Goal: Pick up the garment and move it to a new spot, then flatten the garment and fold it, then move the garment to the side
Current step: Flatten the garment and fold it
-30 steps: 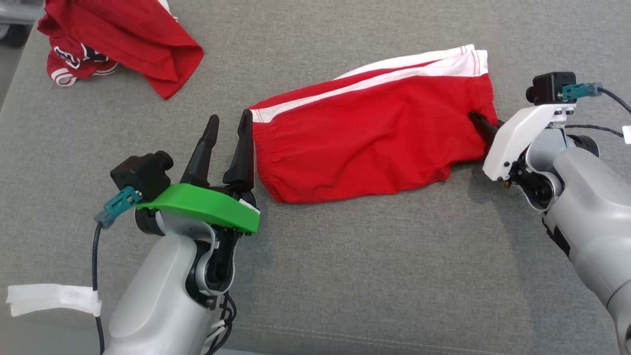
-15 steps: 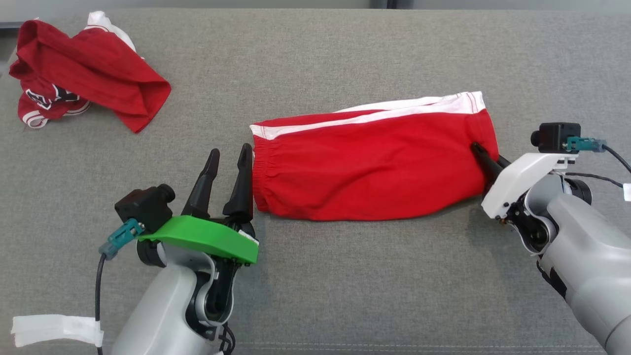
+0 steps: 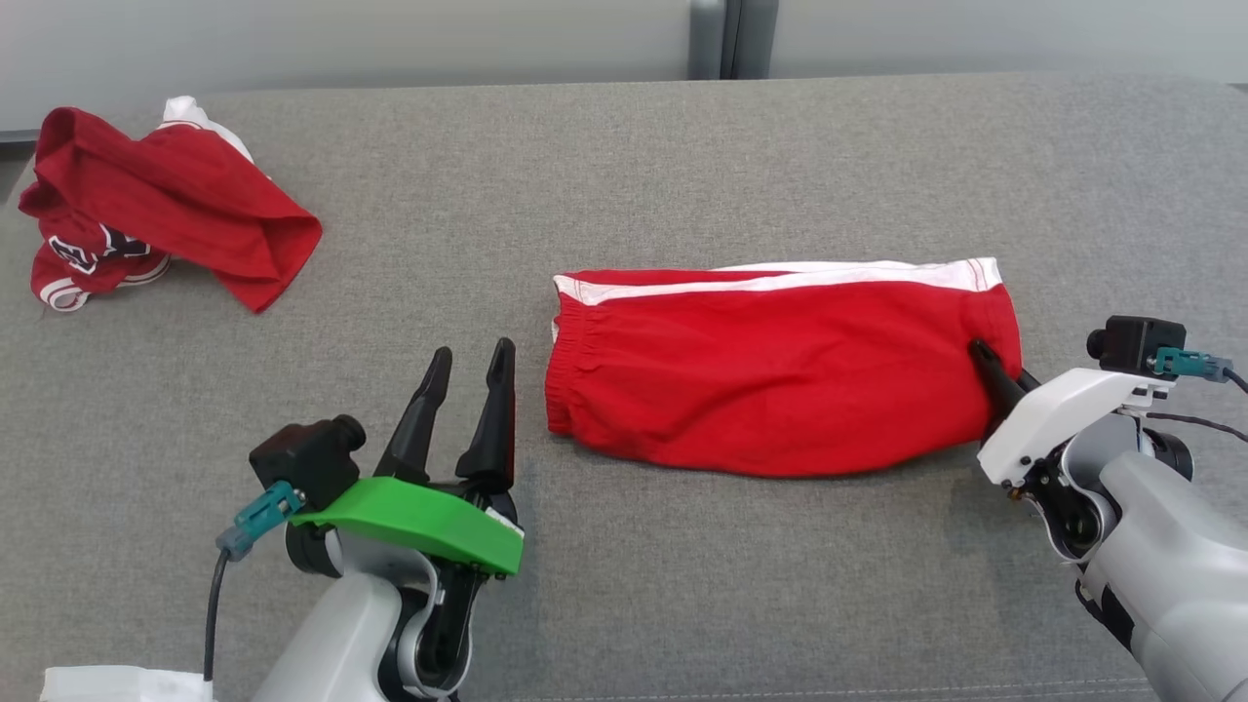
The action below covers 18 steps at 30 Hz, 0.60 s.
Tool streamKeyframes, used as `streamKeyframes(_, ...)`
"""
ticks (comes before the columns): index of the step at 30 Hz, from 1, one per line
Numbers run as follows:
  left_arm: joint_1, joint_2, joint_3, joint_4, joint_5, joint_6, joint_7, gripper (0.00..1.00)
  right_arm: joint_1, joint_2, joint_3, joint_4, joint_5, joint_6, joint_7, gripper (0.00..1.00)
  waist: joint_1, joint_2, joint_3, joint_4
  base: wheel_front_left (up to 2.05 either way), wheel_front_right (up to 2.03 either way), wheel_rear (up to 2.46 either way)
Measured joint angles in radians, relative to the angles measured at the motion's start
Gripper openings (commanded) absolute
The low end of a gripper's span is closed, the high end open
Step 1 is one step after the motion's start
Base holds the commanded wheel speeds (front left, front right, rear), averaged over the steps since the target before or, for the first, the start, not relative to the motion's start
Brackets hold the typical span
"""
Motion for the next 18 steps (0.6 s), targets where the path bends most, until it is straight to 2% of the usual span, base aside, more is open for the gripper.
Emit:
streamKeyframes(7,0.023,0.003,-0.015,-0.016,0.007,0.000,0.000,1.00,0.000,-0.005,0.006,-0.014,-0.001,0.000,-0.020,0.00,0.0000,0.0000,-0.026,-0.002,0.00,0.00,0.00)
streamKeyframes(18,0.049,0.003,-0.024,-0.045,0.007,0.000,0.000,1.00,-0.066,-0.003,0.089,-0.117,-0.070,0.000,-0.028,0.00,0.0000,0.0000,-0.051,0.026,0.00,0.00,0.00)
